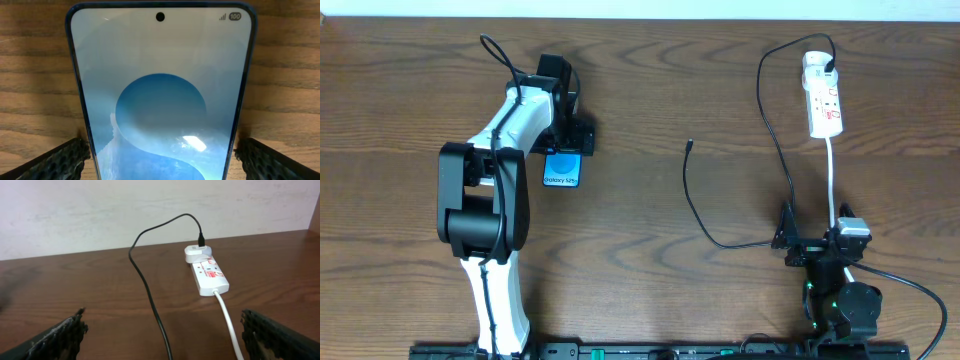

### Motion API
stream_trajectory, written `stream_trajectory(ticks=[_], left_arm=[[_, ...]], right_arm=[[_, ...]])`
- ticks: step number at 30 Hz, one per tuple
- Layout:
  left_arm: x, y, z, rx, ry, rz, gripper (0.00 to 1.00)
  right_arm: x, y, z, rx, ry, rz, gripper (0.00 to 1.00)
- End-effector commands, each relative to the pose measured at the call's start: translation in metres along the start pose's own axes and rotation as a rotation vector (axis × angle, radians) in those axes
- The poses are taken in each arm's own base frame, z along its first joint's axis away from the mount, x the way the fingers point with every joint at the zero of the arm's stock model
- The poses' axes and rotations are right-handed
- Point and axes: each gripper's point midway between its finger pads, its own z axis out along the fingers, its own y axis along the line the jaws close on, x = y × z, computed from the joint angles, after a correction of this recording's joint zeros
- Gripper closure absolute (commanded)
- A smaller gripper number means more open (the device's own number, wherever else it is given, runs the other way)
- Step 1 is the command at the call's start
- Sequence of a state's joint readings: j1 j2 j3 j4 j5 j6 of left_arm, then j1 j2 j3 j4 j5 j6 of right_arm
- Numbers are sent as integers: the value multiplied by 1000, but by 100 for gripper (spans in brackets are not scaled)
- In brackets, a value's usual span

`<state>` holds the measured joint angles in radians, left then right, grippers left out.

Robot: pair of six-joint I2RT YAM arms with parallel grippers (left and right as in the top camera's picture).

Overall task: Plug charger to phone and switch on socket
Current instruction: 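Close the left gripper on the phone's top edge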

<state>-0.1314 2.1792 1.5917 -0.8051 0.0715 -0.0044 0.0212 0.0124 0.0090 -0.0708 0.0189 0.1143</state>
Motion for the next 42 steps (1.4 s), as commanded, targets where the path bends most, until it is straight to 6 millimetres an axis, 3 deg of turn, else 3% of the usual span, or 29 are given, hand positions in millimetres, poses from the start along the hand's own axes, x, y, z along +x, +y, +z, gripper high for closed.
stream_trajectory(ticks=[1, 3, 7, 11, 16, 23, 26, 34, 42], left_arm=[[9, 2, 10, -8, 32, -18, 0], [8, 2, 10, -8, 30, -21, 4], [8, 2, 10, -8, 28, -45, 26], [8, 2, 10, -8, 28, -47, 32], [8, 2, 10, -8, 28, -47, 54], [8, 2, 10, -8, 27, -47, 70], [7, 2, 10, -7, 25, -47, 93], [2, 2, 4, -6, 12, -113, 93], [-10, 1, -22, 4, -50, -239, 92]], right_arm=[[1, 1, 0, -3, 0, 4, 1], [1, 1, 0, -3, 0, 4, 1], [1, 1, 0, -3, 0, 4, 1], [1, 1, 0, -3, 0, 4, 1], [1, 1, 0, -3, 0, 4, 1], [1, 1, 0, -3, 0, 4, 1], [1, 1, 0, -3, 0, 4, 1], [1, 1, 0, -3, 0, 4, 1], [1, 1, 0, -3, 0, 4, 1]])
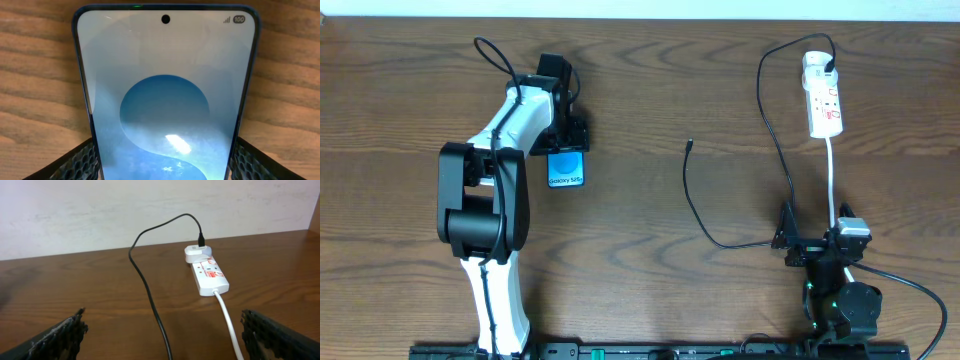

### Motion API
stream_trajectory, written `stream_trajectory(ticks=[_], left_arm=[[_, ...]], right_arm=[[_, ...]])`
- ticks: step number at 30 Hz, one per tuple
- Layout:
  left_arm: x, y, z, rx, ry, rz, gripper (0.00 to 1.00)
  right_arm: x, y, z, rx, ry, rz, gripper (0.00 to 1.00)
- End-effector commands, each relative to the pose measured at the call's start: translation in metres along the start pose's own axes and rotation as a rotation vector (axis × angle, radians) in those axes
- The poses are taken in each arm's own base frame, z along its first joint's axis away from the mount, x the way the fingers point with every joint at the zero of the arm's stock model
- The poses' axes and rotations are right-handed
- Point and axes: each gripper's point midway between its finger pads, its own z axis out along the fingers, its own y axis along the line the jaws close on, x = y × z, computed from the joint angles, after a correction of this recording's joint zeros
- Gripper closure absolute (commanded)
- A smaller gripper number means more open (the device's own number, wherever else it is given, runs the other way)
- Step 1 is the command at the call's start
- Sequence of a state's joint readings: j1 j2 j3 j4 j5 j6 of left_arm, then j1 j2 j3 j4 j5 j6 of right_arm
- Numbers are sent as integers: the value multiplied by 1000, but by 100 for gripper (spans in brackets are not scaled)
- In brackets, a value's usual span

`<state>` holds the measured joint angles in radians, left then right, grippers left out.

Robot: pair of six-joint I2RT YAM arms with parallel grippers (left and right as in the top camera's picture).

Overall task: Plug charger to phone and switch on socket
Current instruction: 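Close the left gripper on the phone's top edge, then lift the phone and tilt it upright toward the center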

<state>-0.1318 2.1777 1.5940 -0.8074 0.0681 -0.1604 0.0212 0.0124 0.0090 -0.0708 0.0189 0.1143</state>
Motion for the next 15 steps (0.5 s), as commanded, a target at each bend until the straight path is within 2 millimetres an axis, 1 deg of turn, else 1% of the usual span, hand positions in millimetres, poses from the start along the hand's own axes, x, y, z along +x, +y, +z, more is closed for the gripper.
stream_trajectory(ticks=[1, 9, 12, 15], left_arm=[[-11, -2, -26, 15, -58, -104, 93], [-15, -3, -64, 48, -124, -296, 93], [-11, -3, -75, 54, -125, -366, 93], [-3, -2, -82, 59, -104, -443, 93]], right_arm=[[1, 1, 0, -3, 0, 4, 1], [1, 1, 0, -3, 0, 4, 1], [1, 1, 0, -3, 0, 4, 1], [1, 1, 0, -3, 0, 4, 1]])
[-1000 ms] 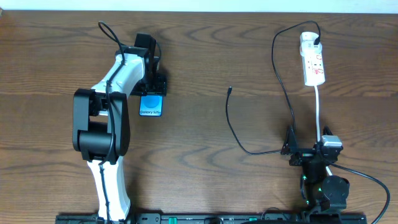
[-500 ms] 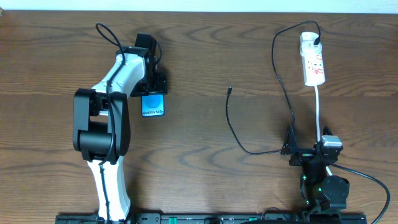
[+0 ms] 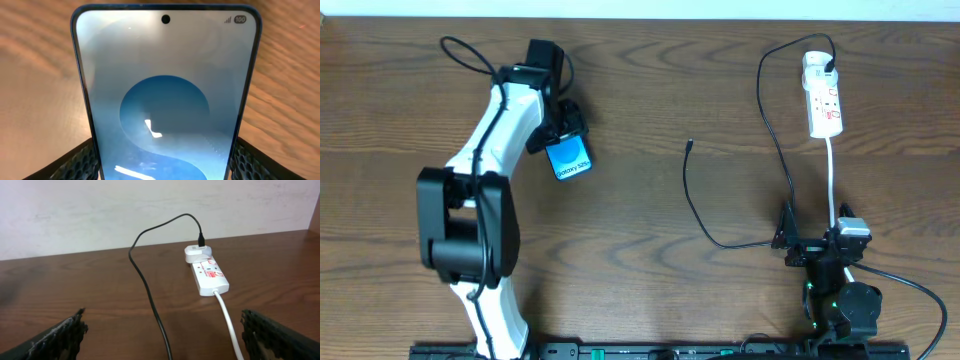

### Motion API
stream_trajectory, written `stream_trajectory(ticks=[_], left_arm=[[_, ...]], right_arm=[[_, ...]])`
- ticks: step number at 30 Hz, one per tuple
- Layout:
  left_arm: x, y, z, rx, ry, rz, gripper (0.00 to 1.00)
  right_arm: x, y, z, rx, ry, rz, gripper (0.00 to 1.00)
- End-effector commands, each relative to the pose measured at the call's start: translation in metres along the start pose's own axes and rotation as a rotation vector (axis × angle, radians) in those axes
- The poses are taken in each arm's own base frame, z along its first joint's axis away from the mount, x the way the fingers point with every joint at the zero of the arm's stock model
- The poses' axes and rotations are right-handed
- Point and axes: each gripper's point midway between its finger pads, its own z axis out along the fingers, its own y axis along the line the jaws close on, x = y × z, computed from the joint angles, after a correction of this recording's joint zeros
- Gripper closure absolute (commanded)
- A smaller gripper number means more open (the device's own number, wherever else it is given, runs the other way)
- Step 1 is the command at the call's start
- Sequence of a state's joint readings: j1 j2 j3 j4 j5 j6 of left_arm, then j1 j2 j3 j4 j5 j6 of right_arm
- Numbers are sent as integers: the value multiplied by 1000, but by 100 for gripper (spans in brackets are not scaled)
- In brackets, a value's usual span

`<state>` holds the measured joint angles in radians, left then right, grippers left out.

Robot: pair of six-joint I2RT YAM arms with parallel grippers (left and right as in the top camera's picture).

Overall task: Plug charger to phone and switch on socket
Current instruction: 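Lift the phone and tilt it upright toward the center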

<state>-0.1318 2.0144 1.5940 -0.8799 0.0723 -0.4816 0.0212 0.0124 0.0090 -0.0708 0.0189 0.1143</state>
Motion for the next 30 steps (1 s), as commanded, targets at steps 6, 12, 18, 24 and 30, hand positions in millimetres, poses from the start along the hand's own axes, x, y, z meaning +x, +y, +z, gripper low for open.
stream_trajectory(ticks=[6, 12, 18, 24, 30], left_arm=[[22, -16, -22, 108, 109, -157, 93], [48, -29, -28, 168, 263, -318, 93], [86, -40, -45, 192, 496, -519, 93], [115, -63, -72, 300, 726, -577, 93], [130, -80, -99, 393, 898, -624, 93]], right_arm=[[1, 1, 0, -3, 0, 4, 1], [1, 1, 0, -3, 0, 4, 1], [0, -3, 0, 18, -4, 0, 1], [0, -3, 0, 18, -5, 0, 1], [0, -3, 0, 17, -4, 1, 1]])
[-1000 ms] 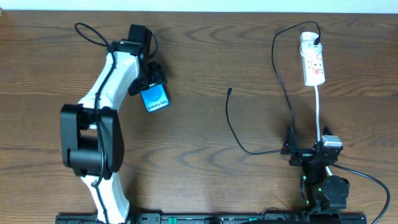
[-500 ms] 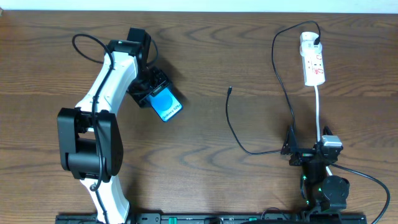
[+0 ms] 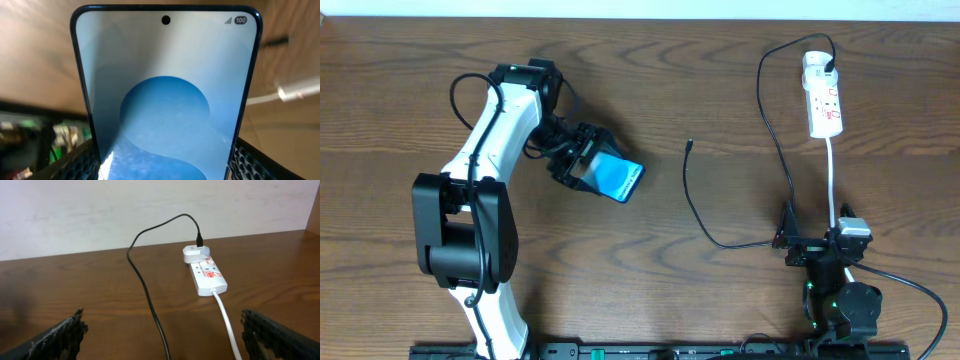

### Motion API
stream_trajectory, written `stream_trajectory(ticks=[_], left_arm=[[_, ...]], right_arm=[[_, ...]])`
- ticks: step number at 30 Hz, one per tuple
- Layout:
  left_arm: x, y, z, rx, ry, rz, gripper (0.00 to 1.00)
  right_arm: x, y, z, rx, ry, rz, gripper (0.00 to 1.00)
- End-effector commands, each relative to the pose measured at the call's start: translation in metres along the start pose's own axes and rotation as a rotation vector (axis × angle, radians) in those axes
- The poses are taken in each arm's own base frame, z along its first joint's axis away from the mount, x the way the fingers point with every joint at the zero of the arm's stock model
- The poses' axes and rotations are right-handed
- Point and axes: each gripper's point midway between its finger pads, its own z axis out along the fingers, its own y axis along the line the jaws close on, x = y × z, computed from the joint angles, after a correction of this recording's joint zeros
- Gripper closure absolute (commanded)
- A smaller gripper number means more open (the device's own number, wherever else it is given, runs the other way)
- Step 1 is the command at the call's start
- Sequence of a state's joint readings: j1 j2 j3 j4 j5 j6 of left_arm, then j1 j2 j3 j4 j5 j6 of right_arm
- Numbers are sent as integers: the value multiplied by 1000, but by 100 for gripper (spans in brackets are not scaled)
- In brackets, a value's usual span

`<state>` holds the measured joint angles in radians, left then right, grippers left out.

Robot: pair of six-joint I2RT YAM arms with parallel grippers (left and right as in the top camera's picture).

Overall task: Plug charger to phone and switch on socket
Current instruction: 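Lift the phone and tilt it upright toward the center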

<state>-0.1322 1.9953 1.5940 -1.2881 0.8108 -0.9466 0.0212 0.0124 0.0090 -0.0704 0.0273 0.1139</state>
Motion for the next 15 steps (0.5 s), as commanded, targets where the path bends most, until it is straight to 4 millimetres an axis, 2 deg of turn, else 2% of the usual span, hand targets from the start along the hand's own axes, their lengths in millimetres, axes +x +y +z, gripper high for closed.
stream_trajectory(ticks=[1, 7, 10, 15], left_arm=[[39, -15, -12, 101, 173, -25, 92], [63, -17, -18, 127, 307, -88, 93], [68, -17, -19, 130, 332, -103, 93], [68, -17, -20, 132, 333, -103, 93]], right_arm=[[0, -1, 0, 9, -3, 1, 1], [1, 4, 0, -24, 2, 5, 1], [1, 6, 0, -33, 0, 6, 1], [2, 20, -1, -116, 11, 29, 1]])
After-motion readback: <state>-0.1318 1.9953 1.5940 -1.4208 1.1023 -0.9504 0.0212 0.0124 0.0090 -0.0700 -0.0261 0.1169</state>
